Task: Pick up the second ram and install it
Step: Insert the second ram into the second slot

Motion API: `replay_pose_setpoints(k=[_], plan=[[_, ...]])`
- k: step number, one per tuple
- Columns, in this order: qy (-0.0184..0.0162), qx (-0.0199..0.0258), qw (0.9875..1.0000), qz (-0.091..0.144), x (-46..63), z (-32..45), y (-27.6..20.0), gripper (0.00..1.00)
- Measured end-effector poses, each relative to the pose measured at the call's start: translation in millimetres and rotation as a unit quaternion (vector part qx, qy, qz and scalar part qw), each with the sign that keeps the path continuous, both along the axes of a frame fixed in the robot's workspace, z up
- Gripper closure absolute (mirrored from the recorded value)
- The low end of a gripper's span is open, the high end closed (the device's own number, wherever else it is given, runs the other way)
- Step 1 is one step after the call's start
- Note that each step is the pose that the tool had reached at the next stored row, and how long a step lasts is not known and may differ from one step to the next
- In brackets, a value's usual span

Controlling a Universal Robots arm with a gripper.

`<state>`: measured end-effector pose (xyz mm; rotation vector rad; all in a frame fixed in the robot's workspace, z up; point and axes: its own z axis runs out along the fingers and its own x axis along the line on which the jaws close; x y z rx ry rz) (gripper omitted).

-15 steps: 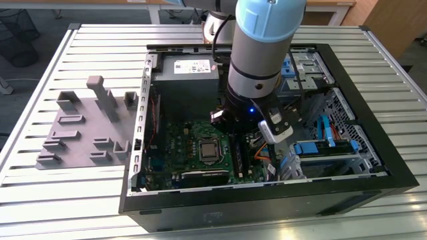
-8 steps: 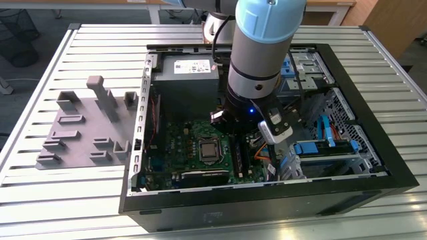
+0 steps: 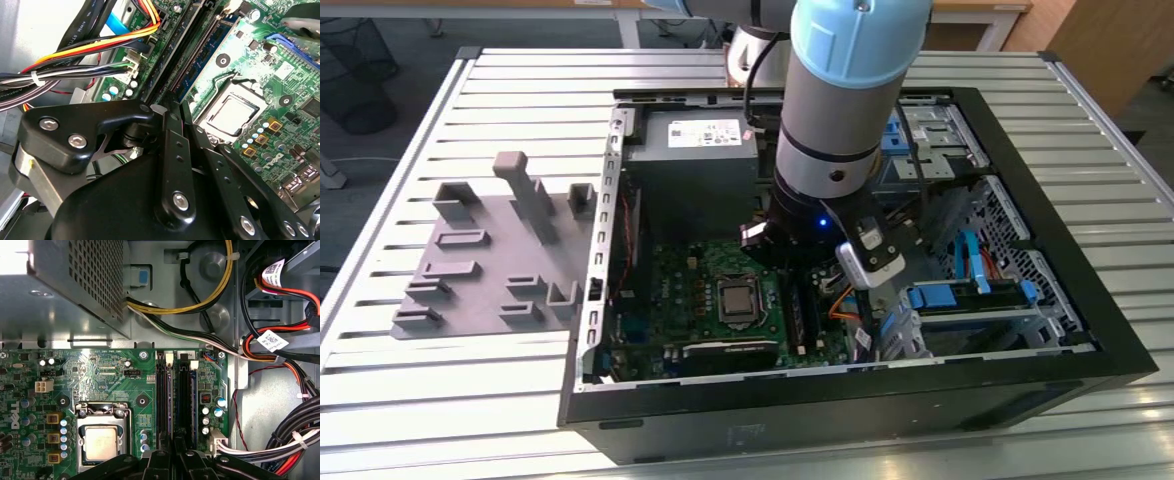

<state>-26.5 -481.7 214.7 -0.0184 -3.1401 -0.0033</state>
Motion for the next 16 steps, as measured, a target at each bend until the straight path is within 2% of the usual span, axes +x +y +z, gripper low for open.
replay_pose_setpoints(k=[16], plan=[[0.0001,-0.0001,1.0000,0.000,0.0,-4.9,0.0,0.86]])
